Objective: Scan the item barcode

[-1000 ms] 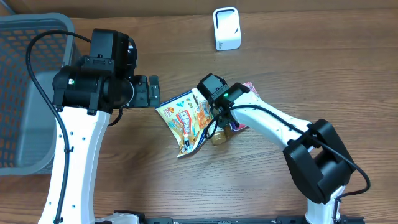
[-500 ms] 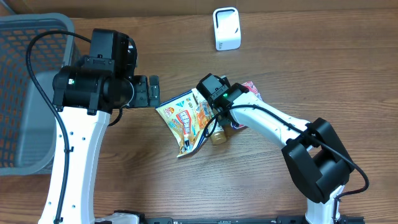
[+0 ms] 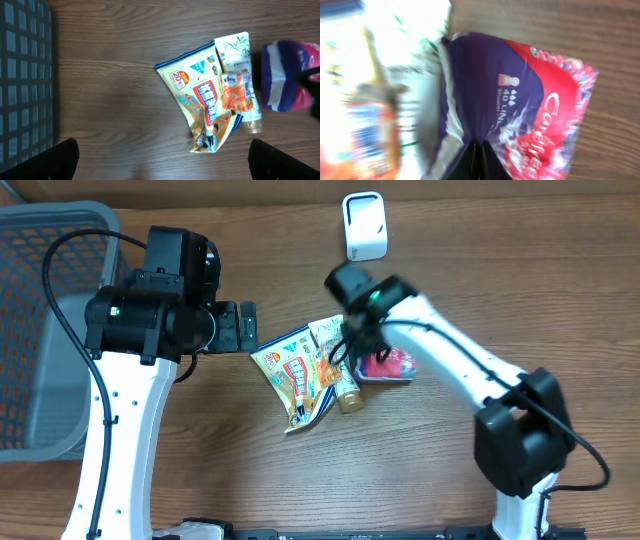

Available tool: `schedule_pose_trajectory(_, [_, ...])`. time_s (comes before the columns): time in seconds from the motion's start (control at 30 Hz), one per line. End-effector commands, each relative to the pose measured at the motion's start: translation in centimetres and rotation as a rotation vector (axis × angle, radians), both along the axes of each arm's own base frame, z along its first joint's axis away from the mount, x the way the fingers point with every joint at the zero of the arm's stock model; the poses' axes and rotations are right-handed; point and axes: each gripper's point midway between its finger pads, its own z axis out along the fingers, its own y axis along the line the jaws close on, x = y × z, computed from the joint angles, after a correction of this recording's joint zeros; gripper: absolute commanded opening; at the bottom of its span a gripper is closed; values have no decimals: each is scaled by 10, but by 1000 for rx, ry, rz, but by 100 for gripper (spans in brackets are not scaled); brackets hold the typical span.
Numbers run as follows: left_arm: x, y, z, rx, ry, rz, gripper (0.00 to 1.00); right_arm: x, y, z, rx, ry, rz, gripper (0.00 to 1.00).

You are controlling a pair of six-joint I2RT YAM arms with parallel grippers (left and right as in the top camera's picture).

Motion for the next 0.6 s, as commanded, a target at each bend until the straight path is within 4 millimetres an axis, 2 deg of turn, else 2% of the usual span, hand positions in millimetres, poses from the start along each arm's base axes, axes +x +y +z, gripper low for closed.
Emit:
schedule_pose_trajectory(0.0, [4, 3, 4, 2, -12, 21, 100, 4, 19, 66, 336, 17, 53, 4])
schedule_pose_trajectory(0.17, [4, 3, 4, 2, -12, 21, 100, 1, 15, 89, 598, 110, 117, 4])
schedule_pose_trajectory(0.23, [4, 3, 4, 2, -12, 22, 100, 2, 7, 87, 641, 132, 116, 4])
schedule_pose_trajectory(0.37, [4, 3, 4, 2, -12, 21, 100, 9, -14, 68, 614, 133, 69, 4])
schedule_pose_trajectory(0.4, [4, 3, 4, 2, -12, 22, 100, 9, -15, 63, 605, 127, 79, 11])
schedule_pose_trajectory(0.5, [4, 3, 4, 2, -12, 21, 100, 8, -12, 52, 556, 110, 102, 40])
schedule_pose_trajectory(0.57, [4, 3, 4, 2, -12, 22, 100, 8, -8, 47, 494, 83, 121, 54])
